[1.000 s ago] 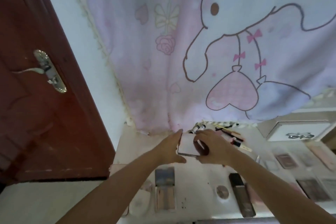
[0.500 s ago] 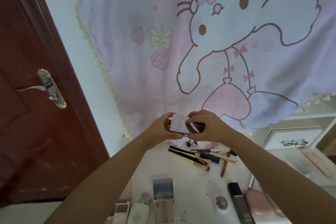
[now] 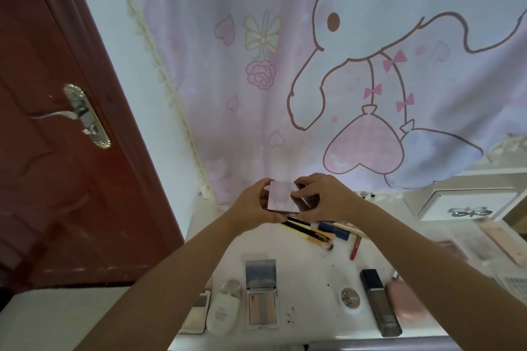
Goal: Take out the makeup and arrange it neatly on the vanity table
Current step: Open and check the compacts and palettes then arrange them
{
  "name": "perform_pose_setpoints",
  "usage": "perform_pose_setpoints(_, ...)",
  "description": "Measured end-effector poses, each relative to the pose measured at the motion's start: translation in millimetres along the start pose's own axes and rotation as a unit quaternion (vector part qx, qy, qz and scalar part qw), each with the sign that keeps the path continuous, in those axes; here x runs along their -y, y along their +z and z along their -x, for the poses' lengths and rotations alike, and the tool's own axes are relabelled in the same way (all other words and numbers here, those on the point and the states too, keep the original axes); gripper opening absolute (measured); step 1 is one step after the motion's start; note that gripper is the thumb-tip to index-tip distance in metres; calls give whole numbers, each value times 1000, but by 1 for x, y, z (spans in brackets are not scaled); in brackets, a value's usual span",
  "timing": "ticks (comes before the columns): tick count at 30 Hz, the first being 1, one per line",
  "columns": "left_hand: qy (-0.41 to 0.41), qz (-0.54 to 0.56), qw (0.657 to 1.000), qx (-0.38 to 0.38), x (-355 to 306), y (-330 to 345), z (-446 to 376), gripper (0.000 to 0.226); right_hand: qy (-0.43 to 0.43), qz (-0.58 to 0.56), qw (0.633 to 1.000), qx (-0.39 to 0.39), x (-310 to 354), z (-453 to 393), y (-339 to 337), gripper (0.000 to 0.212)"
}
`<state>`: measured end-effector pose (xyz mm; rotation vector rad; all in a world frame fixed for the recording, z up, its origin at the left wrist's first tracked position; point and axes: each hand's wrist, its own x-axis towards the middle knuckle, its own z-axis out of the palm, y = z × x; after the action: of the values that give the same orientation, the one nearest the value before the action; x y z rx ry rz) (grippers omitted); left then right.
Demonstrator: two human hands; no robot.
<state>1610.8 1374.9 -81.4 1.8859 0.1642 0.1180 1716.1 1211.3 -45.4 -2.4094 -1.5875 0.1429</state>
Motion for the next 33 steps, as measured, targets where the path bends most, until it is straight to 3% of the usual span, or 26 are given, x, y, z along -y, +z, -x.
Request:
perform_pose_setpoints(5, -7, 2, 1000, 7, 8, 1, 1, 58, 10, -12, 1000, 14, -1, 0, 3, 44)
perform_pose_setpoints(8, 4, -61, 998, 18, 12, 2, 2, 62, 13, -74, 997, -5, -2, 1, 2, 33)
perform_pose_setpoints(11, -21, -37, 999, 14, 18, 6, 3, 61, 8, -69, 997, 24, -4, -1, 6, 25)
perform_pose_setpoints(19, -74, -98, 989, 82, 47, 31, 6, 59, 122, -210, 965, 99, -19, 6, 36, 28)
perform_pose_setpoints(26, -181, -1, 973, 141, 77, 70, 20, 37, 231, -274, 923, 141, -52, 29, 75, 14)
perform_pose_setpoints(30, -198, -26, 971, 129, 90, 90, 30, 53, 271, -293, 904, 152, -64, 40, 92, 25)
perform_pose_setpoints(33, -204, -67, 969, 123, 101, 105, 43, 64, 270, -324, 885, 200, -69, 44, 109, 17)
